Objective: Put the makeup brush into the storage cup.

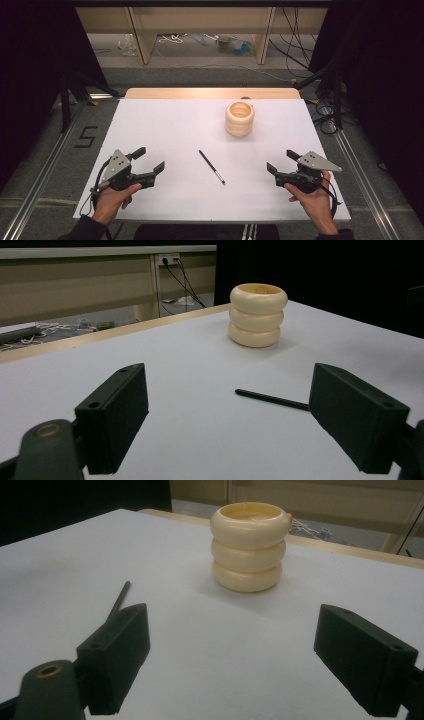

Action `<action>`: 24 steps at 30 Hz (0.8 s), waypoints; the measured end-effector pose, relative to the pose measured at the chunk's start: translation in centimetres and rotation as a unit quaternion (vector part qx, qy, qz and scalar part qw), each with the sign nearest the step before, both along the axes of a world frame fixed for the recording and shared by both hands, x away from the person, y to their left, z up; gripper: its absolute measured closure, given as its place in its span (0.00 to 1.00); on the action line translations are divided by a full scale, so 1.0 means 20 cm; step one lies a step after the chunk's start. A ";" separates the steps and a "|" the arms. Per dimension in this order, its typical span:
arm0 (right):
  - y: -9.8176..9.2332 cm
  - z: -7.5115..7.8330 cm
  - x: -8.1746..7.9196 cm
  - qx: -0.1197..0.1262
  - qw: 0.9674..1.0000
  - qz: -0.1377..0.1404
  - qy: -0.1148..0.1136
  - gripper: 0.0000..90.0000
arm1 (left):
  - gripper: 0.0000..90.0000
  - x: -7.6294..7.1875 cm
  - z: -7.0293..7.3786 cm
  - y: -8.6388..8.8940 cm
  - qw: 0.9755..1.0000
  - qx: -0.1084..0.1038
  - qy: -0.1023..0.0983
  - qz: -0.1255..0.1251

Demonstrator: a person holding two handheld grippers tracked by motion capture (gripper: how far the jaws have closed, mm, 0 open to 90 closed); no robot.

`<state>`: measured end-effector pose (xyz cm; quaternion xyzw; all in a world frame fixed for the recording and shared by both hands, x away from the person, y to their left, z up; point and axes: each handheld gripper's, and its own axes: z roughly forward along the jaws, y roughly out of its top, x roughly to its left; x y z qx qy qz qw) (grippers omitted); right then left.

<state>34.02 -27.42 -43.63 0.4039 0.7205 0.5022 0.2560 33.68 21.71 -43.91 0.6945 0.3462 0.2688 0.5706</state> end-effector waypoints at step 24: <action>0.03 0.03 0.05 -0.015 0.999 0.024 0.016 0.19 | 0.18 -0.01 0.00 -0.01 1.000 0.002 -0.005 0.004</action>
